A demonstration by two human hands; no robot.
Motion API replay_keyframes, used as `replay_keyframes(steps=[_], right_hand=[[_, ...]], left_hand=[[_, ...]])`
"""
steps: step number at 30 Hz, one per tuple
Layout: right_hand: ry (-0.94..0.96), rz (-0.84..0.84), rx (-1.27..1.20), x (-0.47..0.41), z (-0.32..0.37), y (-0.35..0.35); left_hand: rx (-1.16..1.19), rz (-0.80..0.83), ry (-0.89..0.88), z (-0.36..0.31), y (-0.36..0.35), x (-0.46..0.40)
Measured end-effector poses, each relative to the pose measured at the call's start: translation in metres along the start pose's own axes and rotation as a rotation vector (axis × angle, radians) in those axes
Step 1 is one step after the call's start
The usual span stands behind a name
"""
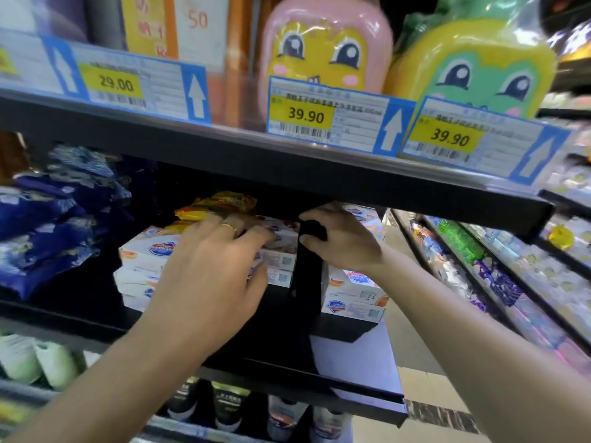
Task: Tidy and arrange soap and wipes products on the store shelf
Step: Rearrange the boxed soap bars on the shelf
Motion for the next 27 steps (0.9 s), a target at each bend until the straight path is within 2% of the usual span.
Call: replay_keyframes(steps=[4,8,11,15,19,27], right_hand=[[-0.034,0.153,0.009,-0.007,0.009,-0.022],[-0.048,0.259,-0.029,-0.015,0.025,-0.040],[-0.035,0.268,0.036,-0.018,0.036,-0.051],[-0.040,0.199,0.163,-0.012,0.047,-0.056],[-0.052,0.171,0.204,-0.004,0.050,-0.057],[-0.120,0.159,0.012,0.004,0.045,-0.051]], left_hand=[[-0.003,-0.031,0.020,0.046,0.018,0.014],[-0.023,0.151,0.120,0.082,0.010,0.028],[0.047,0.260,0.212,0.098,0.001,0.039],[0.128,0.197,0.251,0.102,-0.004,0.041],[0.105,0.179,0.310,0.102,-0.008,0.038],[0.193,0.016,0.306,0.090,-0.001,0.036]])
Point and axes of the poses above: each hand's wrist, its own x-axis away from the middle knuckle, its own y-axis out of the back of the hand, z = x × y, the point moved 8 cm from there along -x, towards the middle knuckle, and after that the axes turned 2 degrees about -y, right-handed, at the moved point
